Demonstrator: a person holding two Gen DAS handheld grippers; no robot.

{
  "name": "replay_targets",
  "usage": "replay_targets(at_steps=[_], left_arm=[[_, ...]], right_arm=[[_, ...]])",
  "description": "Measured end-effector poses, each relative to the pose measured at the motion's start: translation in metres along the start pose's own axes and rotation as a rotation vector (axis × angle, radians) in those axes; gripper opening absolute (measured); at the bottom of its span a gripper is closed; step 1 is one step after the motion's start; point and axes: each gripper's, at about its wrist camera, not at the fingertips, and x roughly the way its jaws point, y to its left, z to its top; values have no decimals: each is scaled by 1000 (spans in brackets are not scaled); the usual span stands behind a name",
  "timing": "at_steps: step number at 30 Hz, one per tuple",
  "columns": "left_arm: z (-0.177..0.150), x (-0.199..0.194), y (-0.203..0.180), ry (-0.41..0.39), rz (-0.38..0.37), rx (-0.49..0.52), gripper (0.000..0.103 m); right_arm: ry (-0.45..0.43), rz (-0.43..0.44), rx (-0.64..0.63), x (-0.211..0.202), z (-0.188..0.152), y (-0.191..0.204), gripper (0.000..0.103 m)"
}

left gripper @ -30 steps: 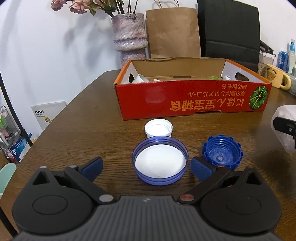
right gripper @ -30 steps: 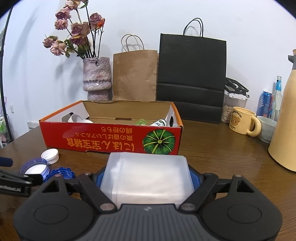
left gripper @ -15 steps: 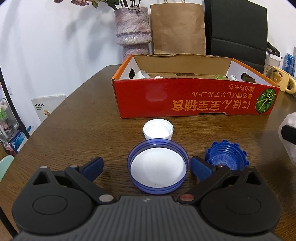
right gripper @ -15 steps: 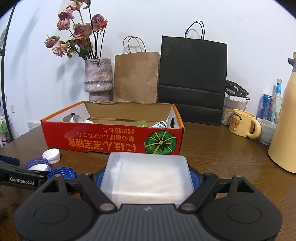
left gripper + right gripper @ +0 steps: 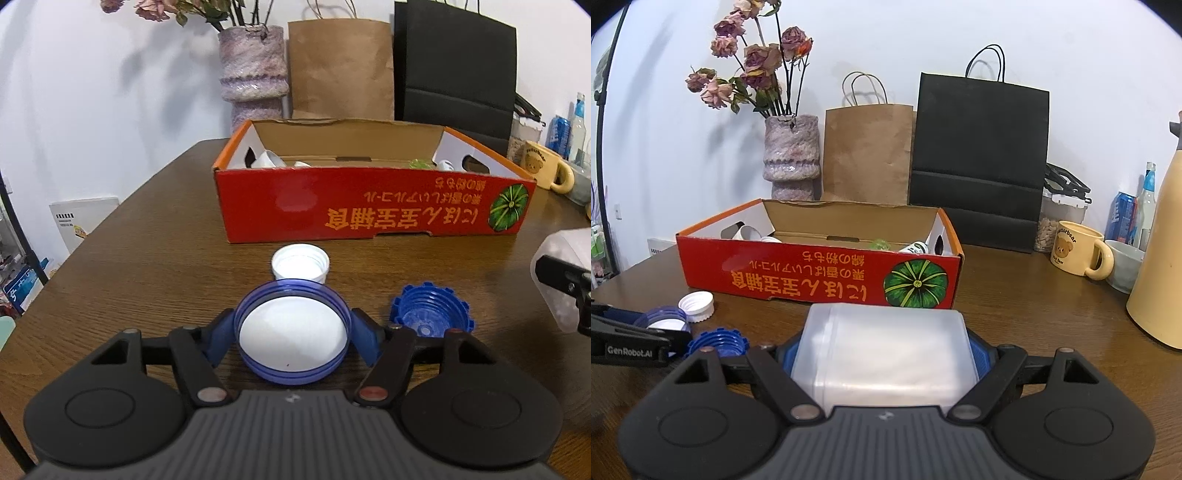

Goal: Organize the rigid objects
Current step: 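Close the left tool on the blue-rimmed white lid while the right tool holds the plastic box, then lift the blue-rimmed lid and plastic box and carry both over the cardboard box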

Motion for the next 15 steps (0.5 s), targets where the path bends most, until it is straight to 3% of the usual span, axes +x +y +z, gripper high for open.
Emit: replay_targets(at_steps=[15], left_arm=[[2,-20,5,-98,29,-11,68]], right_arm=[[-40,-12,3,-10,0,1,81]])
